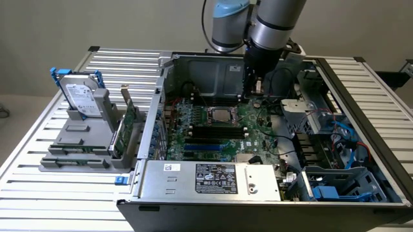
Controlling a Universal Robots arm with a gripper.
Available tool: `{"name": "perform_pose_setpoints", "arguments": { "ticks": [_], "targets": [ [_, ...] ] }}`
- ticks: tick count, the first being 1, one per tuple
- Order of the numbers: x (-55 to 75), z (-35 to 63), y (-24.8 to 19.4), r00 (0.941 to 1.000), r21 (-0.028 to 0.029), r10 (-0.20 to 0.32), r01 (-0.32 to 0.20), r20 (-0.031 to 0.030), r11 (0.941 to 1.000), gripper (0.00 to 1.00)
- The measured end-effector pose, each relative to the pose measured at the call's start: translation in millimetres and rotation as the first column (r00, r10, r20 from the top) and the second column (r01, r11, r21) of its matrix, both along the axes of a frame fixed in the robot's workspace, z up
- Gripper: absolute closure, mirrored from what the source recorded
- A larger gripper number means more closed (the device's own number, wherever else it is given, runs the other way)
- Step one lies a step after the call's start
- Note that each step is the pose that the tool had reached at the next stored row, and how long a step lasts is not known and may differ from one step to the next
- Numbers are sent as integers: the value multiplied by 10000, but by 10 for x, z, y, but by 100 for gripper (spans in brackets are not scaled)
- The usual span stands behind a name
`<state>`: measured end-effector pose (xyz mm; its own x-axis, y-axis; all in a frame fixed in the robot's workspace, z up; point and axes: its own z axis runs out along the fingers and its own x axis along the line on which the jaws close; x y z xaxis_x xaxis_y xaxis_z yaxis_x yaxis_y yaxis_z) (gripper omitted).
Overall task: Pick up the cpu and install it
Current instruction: 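Close the cpu cover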
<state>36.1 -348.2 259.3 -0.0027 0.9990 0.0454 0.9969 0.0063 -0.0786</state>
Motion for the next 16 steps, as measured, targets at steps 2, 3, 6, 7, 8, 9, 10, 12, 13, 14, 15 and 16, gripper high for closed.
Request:
{"name": "perform_pose_setpoints", "arguments": {
  "ticks": [2, 3, 6, 7, 8, 9, 10, 12, 13, 14, 15, 16],
  "targets": [
    [22, -1, 0, 9999, 0, -7, 7, 169, 10000, 89],
    [34, -1, 0, 9997, 0, -9, 9, 251, 10000, 89],
    [79, -1, 0, 9987, 1, -14, 14, 511, 10000, 89],
    [98, -2, 0, 9982, 0, -15, 15, 598, 10000, 89],
    [117, -2, 0, 9977, 1, -15, 15, 683, 10000, 89],
    [138, -1, 0, 9971, -1, -16, 16, 766, 10000, 89],
    [159, -1, 0, 9964, -1, -16, 17, 848, 10000, 89],
    [199, -2, 0, 9949, 1, -17, 17, 1008, 10000, 89],
    [215, -2, 1, 9942, 1, -17, 17, 1074, 10000, 89],
    [225, -3, 1, 9936, 1, -17, 16, 1126, 10000, 89],
    [227, -9, 0, 9933, 6, -19, 19, 1154, 10000, 89],
    [228, -24, 0, 9933, 7, -25, 24, 1154, 10000, 89]
  ]
}}
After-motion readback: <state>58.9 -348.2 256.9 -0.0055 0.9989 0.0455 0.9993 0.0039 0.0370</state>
